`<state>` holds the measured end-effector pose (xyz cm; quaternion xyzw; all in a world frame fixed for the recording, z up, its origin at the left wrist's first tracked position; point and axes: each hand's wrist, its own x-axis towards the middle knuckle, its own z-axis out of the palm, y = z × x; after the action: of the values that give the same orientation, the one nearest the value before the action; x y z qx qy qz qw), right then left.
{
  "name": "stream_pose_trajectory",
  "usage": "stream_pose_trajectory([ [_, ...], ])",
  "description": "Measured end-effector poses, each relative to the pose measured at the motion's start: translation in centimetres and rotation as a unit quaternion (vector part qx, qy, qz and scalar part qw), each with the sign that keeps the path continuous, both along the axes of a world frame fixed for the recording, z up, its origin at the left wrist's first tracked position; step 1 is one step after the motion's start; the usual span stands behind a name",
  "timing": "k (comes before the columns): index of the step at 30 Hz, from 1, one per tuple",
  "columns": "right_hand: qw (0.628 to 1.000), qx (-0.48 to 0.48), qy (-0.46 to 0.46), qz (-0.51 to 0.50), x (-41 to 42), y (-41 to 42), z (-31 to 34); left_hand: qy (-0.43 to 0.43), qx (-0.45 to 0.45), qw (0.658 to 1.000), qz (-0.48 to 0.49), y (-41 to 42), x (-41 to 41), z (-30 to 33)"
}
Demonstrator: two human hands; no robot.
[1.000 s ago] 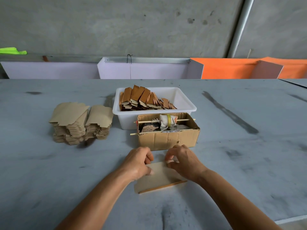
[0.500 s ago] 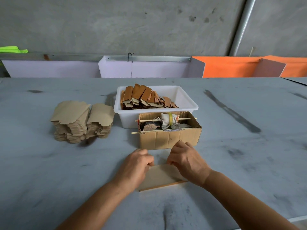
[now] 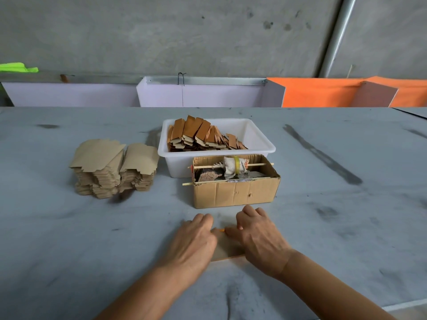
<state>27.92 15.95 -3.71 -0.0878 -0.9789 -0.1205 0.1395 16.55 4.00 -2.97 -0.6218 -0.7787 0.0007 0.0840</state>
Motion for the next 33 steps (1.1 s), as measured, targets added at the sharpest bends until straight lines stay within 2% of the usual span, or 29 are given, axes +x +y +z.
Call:
stream_pose_trajectory([
  [4,0.999,-0.032,0.023,-0.02,0.5,0.8,0.1,0.001,0.011,1.0,-0.008,-0.3,-0.8,-0.7],
  [10,0.983,-0.165,0.075,-0.031,2.5,0.8,-0.4,-0.087,0.099,0.99,-0.042,-2.6,-0.5,-0.4],
  [13,0.974,-0.216,0.05,-0.046,2.9,1.1,-0.4,-0.099,0.086,0.99,-0.046,-3.3,-0.5,-0.7],
  [16,0.966,-0.253,0.022,-0.037,3.6,1.5,-0.2,-0.068,0.089,0.991,-0.067,-3.3,-0.7,-0.7],
  [19,0.968,-0.249,-0.008,-0.036,4.0,1.8,-0.2,-0.054,0.115,0.988,-0.091,-3.1,-1.2,-0.5],
  [23,0.96,-0.27,0.067,-0.018,3.9,1.4,-0.6,-0.144,0.159,0.973,-0.087,-2.7,-2.0,-0.5],
  [25,0.953,-0.277,0.121,-0.01,3.4,1.2,-0.9,-0.213,0.186,0.958,-0.052,-2.4,-2.3,-0.6],
  [27,0.933,-0.324,0.152,-0.039,2.9,1.2,-0.9,-0.287,0.201,0.937,-0.008,-2.2,-2.6,-0.7],
  [30,0.88,-0.435,0.16,-0.105,2.4,1.7,-0.5,-0.42,0.237,0.874,0.063,-1.9,-2.9,-0.8],
  [33,0.805,-0.544,0.171,-0.162,1.7,2.0,-0.4,-0.486,0.26,0.826,0.12,-1.3,-3.1,-0.9],
])
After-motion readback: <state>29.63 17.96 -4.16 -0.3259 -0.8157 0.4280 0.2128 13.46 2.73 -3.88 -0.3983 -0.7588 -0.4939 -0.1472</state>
